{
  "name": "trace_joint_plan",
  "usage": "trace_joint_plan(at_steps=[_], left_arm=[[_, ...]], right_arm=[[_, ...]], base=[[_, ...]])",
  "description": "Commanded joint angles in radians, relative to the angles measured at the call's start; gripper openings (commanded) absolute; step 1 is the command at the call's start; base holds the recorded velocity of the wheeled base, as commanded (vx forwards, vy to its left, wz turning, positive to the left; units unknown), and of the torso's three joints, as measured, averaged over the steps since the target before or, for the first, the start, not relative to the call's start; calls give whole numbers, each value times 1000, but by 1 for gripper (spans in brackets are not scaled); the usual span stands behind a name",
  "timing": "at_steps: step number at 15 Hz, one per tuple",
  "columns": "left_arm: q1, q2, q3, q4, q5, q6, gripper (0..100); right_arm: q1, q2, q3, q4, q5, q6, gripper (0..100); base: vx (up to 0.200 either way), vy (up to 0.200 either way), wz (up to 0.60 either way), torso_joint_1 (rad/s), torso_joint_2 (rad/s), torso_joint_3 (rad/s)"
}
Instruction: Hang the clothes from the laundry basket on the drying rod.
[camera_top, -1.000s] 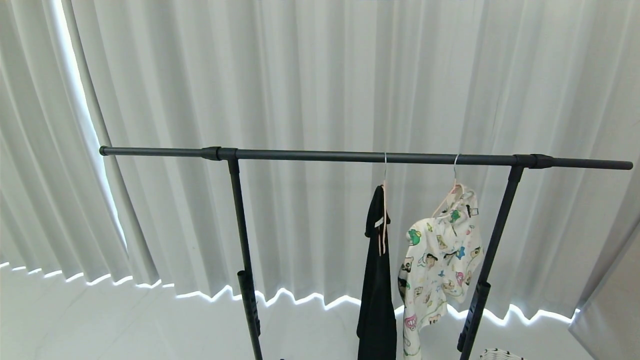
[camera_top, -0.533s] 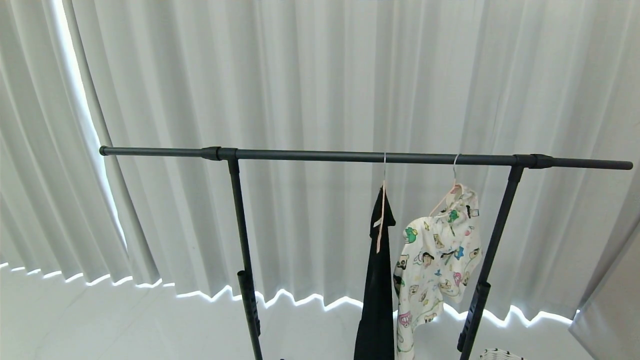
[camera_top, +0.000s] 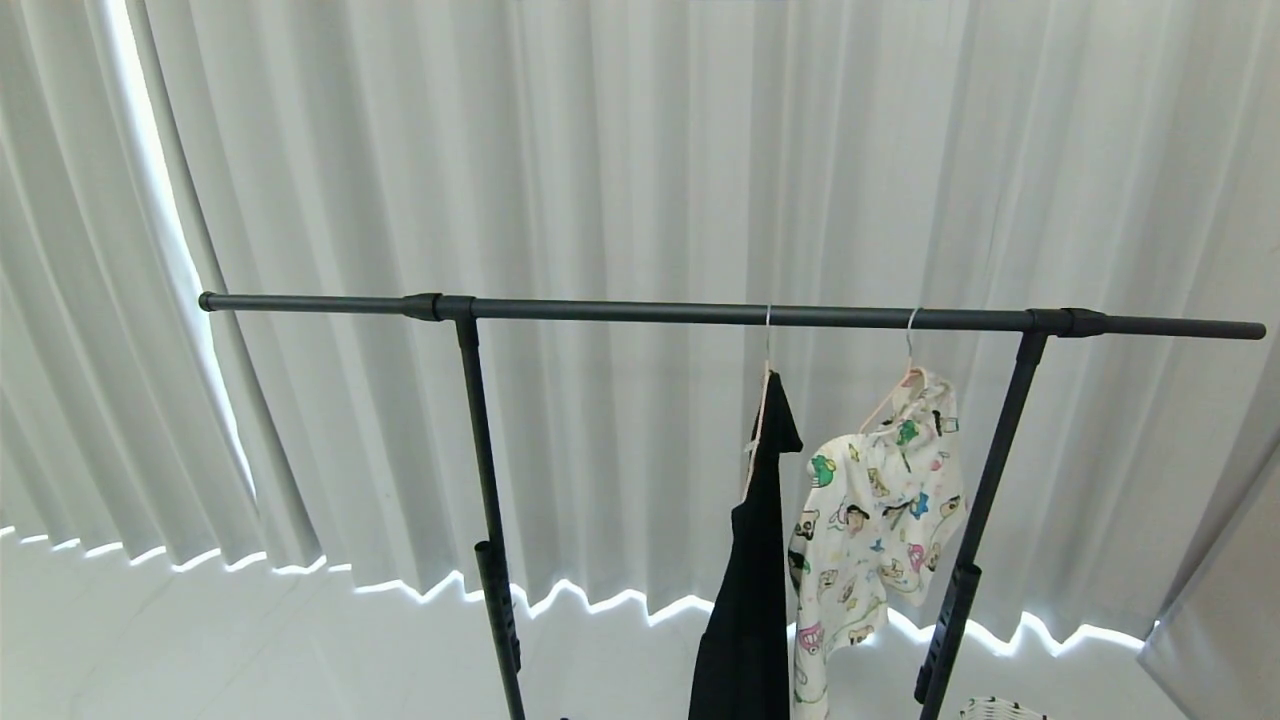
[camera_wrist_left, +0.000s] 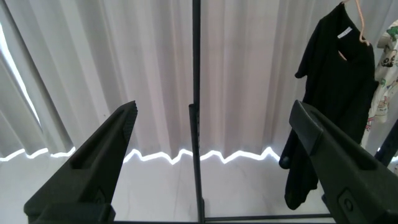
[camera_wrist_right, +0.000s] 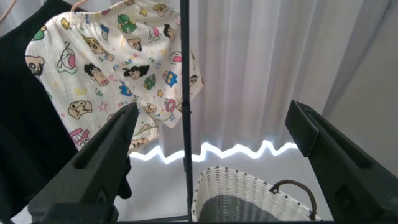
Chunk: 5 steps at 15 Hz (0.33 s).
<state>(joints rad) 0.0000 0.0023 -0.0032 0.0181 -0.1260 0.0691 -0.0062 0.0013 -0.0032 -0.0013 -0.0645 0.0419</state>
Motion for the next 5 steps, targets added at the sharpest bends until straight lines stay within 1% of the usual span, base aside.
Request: trace_joint_plan(at_steps=[1,4,5], left_arm=[[0,-1,0,0,0,0,100],[0,-1,0,0,0,0,100],[-2,-1,0,0,0,0,100]], right_arm=[[0,-1,0,0,0,0,100],[0,-1,-1,1,-1,-4,100],[0,-1,-1,1,0,-22,100]], base=[[0,0,0,0,0,0],[0,0,0,0,0,0],[0,0,0,0,0,0]])
